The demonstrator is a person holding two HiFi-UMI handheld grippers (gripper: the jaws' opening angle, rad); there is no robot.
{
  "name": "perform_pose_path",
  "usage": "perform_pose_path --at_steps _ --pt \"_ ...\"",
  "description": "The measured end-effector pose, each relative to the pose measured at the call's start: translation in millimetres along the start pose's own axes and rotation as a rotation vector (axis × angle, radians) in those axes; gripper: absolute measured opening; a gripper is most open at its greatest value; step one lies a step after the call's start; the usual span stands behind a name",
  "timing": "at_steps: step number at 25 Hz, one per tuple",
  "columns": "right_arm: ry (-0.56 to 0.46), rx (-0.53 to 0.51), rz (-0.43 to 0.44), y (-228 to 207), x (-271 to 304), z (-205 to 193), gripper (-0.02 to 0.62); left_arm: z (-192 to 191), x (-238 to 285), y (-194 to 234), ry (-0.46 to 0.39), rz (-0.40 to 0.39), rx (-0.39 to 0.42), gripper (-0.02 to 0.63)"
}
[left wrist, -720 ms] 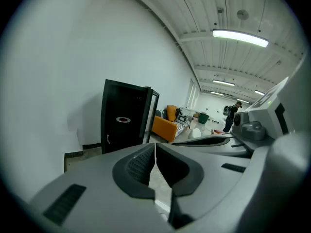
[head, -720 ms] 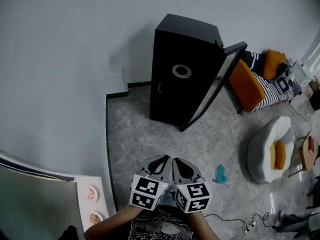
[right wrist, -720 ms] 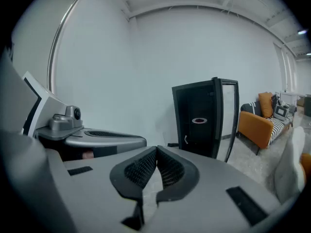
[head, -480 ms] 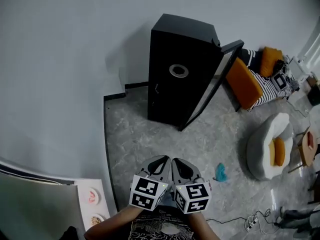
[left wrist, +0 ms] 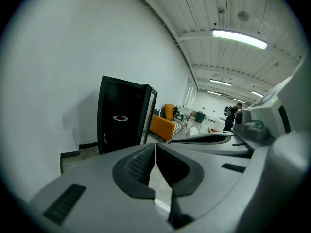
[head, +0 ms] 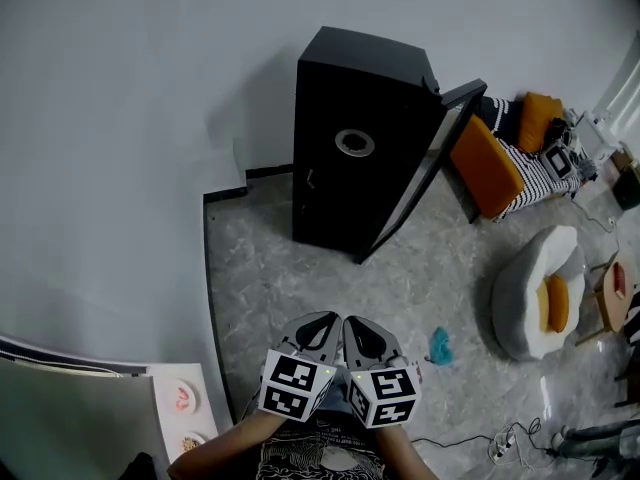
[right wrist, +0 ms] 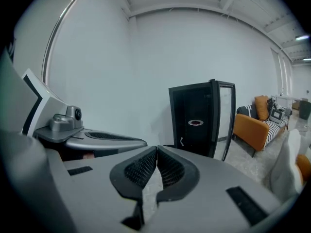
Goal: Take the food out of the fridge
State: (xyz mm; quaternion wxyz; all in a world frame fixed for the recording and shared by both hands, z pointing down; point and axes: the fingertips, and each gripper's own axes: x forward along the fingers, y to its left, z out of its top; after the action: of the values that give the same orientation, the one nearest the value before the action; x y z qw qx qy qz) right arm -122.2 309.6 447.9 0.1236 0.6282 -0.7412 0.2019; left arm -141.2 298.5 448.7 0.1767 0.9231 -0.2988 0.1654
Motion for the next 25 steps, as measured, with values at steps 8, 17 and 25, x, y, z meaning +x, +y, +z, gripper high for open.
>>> perform_pose_path --at_steps 8,17,25 --pt "-0.002 0.012 0.014 -17.8 26.7 6.6 0.022 8.2 25.7 16.4 0.008 0.020 -0.007 0.021" --pt "0.009 0.019 0.031 -62.2 67.2 28.7 0.023 32.4 81.4 34.1 0.023 0.041 -0.014 0.021" --pt "0.009 0.022 0.063 -106.8 100.3 59.8 0.021 64.3 132.8 45.1 0.033 0.074 -0.027 0.021"
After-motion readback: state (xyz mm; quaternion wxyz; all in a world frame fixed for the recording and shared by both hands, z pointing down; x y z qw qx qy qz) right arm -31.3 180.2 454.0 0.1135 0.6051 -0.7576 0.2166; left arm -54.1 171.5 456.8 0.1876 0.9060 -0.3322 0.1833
